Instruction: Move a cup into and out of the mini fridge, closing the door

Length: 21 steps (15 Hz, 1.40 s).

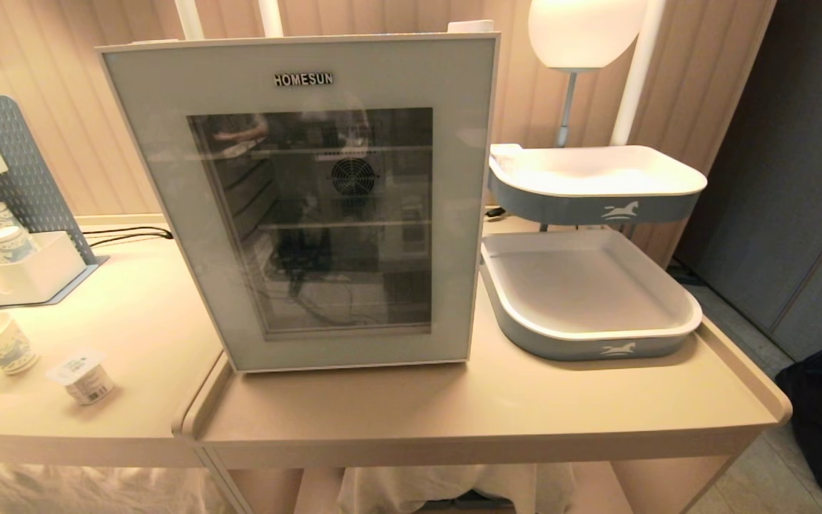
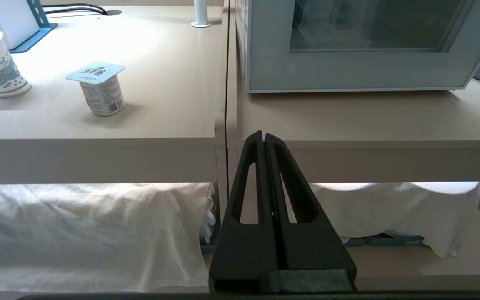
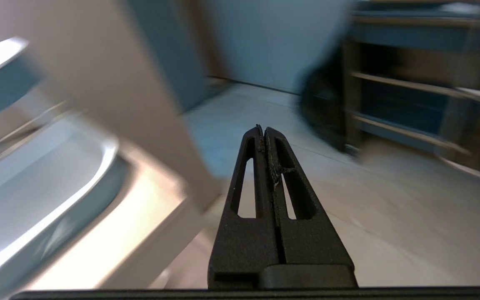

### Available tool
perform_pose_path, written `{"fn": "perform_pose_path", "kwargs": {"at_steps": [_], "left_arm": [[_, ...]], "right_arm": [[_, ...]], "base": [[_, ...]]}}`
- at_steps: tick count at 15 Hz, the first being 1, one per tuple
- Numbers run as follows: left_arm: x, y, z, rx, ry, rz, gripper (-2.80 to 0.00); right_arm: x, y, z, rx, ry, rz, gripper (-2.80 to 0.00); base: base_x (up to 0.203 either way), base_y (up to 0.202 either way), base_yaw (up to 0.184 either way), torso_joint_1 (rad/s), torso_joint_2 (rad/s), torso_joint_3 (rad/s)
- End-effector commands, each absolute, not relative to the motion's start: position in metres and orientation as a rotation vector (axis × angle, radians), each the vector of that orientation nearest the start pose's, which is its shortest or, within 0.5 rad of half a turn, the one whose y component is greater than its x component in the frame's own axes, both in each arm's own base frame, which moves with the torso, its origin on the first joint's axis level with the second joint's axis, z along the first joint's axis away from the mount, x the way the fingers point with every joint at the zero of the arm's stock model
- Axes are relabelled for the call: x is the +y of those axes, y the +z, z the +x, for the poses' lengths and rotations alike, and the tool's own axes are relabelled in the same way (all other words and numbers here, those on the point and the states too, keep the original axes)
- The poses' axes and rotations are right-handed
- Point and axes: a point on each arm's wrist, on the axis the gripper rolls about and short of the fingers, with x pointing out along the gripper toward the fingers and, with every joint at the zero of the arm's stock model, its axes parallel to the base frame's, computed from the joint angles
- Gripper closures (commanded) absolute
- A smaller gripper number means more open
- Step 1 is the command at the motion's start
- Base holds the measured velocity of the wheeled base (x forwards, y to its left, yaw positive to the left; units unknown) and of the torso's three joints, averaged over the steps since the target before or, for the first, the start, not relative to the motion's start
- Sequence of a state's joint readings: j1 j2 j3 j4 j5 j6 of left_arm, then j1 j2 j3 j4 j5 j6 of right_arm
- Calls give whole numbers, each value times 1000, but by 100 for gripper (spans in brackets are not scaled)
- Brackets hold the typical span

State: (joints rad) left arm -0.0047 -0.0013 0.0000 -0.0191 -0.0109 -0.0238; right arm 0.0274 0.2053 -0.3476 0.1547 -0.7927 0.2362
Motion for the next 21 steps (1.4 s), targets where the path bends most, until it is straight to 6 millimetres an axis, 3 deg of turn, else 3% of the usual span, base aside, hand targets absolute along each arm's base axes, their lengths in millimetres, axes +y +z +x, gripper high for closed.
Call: {"fn": "perform_pose_path", "kwargs": {"at_steps": [1,3,6,15,21], "left_arm": [[0,78,-23,-22,-16,-24,0],[0,77,-23,-21,-16,-24,0],[0,77,-23,-21,-16,-24,0],[0,78,-23,-19,-16,-23,0],[0,78,-23,-18,-16,-23,0]], "right_arm": [[-10,119,-37,-105,-402,128,0],[-5,87,-25,-42,-204,-61,0],[0,79,-27,53,35,-143,0],[1,79,-31,117,43,-94,0],[0,77,-31,132,37,-90,0]], "base": [[0,0,0,0,0,0],[0,0,0,0,0,0],[0,0,0,0,0,0],[1,7,-1,0,0,0],[-30,167,-2,3,3,3]]}}
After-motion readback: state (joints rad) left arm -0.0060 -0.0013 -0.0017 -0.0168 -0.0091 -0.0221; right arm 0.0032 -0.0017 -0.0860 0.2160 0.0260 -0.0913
